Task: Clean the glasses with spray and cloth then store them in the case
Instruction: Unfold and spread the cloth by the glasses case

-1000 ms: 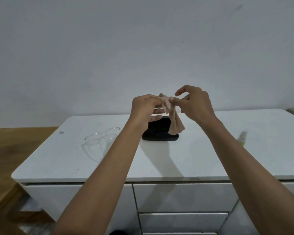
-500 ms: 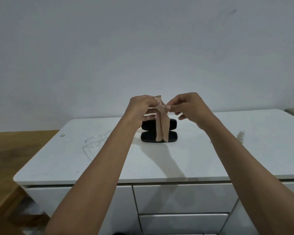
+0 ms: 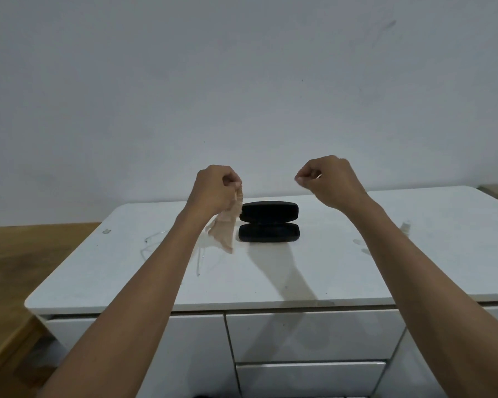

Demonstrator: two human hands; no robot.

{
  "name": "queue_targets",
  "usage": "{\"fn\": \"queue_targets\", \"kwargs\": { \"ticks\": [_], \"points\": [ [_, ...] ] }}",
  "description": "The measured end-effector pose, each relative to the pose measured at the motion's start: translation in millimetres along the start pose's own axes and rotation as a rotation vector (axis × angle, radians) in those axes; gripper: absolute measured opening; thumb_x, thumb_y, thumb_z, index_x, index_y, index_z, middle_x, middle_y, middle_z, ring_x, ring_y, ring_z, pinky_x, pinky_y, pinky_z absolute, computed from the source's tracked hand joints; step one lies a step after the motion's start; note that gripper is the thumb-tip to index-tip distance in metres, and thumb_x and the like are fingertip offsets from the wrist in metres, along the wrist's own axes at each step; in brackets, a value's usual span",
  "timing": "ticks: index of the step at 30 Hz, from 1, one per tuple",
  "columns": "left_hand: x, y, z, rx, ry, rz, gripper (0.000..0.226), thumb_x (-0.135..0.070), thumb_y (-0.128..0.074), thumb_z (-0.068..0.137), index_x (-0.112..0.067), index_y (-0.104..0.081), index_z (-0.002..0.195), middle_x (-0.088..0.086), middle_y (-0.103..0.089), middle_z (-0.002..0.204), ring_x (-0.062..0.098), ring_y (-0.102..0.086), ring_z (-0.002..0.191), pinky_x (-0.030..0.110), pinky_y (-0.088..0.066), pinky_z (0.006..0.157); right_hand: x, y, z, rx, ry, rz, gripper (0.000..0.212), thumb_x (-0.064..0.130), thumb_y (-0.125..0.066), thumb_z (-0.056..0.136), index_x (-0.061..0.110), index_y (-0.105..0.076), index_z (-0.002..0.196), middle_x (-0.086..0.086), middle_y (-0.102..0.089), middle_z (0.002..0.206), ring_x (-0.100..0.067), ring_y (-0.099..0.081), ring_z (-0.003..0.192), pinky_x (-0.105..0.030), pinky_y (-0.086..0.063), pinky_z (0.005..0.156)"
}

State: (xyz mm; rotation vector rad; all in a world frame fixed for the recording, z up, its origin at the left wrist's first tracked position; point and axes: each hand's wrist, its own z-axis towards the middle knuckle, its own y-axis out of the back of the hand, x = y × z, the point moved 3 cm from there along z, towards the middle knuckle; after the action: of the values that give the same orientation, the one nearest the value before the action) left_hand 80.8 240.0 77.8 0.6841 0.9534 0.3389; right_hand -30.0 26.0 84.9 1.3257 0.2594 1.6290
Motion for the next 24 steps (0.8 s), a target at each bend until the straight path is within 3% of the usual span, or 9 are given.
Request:
{"fn": "queue_targets", "kwargs": {
  "ticks": [4, 7, 9, 12, 14, 15, 19, 21, 24],
  "points": [
    [-6, 2, 0, -0.015, 0.009, -0.070, 0.014, -0.009, -0.066, 0.089, -0.015, -0.075, 0.082, -0.006, -0.069, 0.075, 0.004, -0.060, 0.065, 0.017, -0.045, 0.063, 14, -26, -11, 0.224, 0.011, 0.043, 0.026, 0.040, -0.085, 0.079, 0.023, -0.074, 0.095, 0.006, -0.073, 0.082, -0.012, -0.069, 0.076, -0.022, -0.046, 0.060],
    [-12, 2, 3, -0.007, 0.017, -0.143, 0.012, -0.010, -0.066, 0.087, -0.014, -0.076, 0.084, -0.001, -0.068, 0.067, 0.003, -0.060, 0.053, 0.026, -0.053, 0.062, 23, -50, -22, 0.263, 0.019, 0.114, 0.027, 0.046, -0.087, 0.074, 0.023, -0.076, 0.083, 0.006, -0.072, 0.075, -0.013, -0.068, 0.073, -0.027, -0.050, 0.063],
    [-15, 1, 4, 0.028, 0.025, -0.221, 0.010, -0.010, -0.067, 0.085, -0.012, -0.076, 0.084, 0.004, -0.069, 0.068, 0.013, -0.064, 0.059, 0.039, -0.063, 0.073, 25, -61, -25, 0.240, 0.002, 0.153, 0.029, 0.048, -0.087, 0.071, 0.023, -0.075, 0.080, 0.007, -0.072, 0.077, -0.014, -0.069, 0.077, -0.031, -0.052, 0.066],
    [-20, 1, 3, 0.081, 0.015, -0.318, 0.009, -0.011, -0.069, 0.086, -0.011, -0.077, 0.086, 0.014, -0.072, 0.078, 0.020, -0.065, 0.067, 0.047, -0.063, 0.080, 27, -65, -26, 0.128, -0.015, 0.139, 0.048, 0.046, -0.085, 0.074, 0.025, -0.068, 0.113, 0.011, -0.073, 0.084, -0.012, -0.069, 0.089, -0.034, -0.057, 0.075],
    [-24, 2, 3, 0.115, -0.007, -0.337, 0.009, -0.011, -0.069, 0.089, -0.011, -0.078, 0.088, 0.009, -0.070, 0.073, 0.017, -0.064, 0.065, 0.043, -0.061, 0.079, 25, -61, -26, 0.109, -0.012, 0.193, 0.072, 0.043, -0.086, 0.075, 0.028, -0.052, 0.138, 0.010, -0.071, 0.085, -0.011, -0.067, 0.088, -0.030, -0.053, 0.074],
    [-25, 3, 3, 0.131, -0.024, -0.329, 0.009, -0.011, -0.069, 0.089, -0.011, -0.078, 0.089, 0.005, -0.068, 0.070, 0.014, -0.062, 0.063, 0.042, -0.061, 0.077, 23, -60, -24, 0.132, -0.015, 0.226, 0.073, 0.041, -0.086, 0.076, 0.029, -0.051, 0.139, 0.010, -0.069, 0.082, -0.009, -0.066, 0.085, -0.027, -0.050, 0.072],
    [-26, 6, 7, 0.162, -0.077, -0.271, 0.008, -0.019, -0.072, 0.086, -0.021, -0.080, 0.086, 0.006, -0.071, 0.075, 0.018, -0.066, 0.073, 0.044, -0.060, 0.081, 12, -59, -21, 0.274, -0.055, 0.387, 0.017, 0.029, -0.083, 0.082, 0.018, -0.071, 0.087, 0.003, -0.067, 0.076, -0.018, -0.060, 0.075, -0.033, -0.050, 0.065],
    [-25, 6, 9, 0.161, -0.095, -0.253, 0.008, -0.024, -0.073, 0.083, -0.026, -0.080, 0.084, 0.008, -0.073, 0.079, 0.023, -0.068, 0.078, 0.044, -0.059, 0.081, 6, -59, -22, 0.290, -0.069, 0.452, 0.019, 0.027, -0.082, 0.084, 0.016, -0.068, 0.078, 0.001, -0.069, 0.079, -0.017, -0.061, 0.077, -0.030, -0.050, 0.066],
    [-23, 6, 10, 0.144, -0.115, -0.226, 0.007, -0.020, -0.075, 0.086, -0.024, -0.080, 0.084, 0.001, -0.068, 0.069, 0.017, -0.062, 0.067, 0.038, -0.055, 0.072, -2, -57, -23, 0.259, -0.086, 0.461, 0.019, 0.029, -0.082, 0.084, 0.020, -0.070, 0.072, 0.003, -0.069, 0.075, -0.015, -0.061, 0.072, -0.029, -0.048, 0.067]
  ]
}}
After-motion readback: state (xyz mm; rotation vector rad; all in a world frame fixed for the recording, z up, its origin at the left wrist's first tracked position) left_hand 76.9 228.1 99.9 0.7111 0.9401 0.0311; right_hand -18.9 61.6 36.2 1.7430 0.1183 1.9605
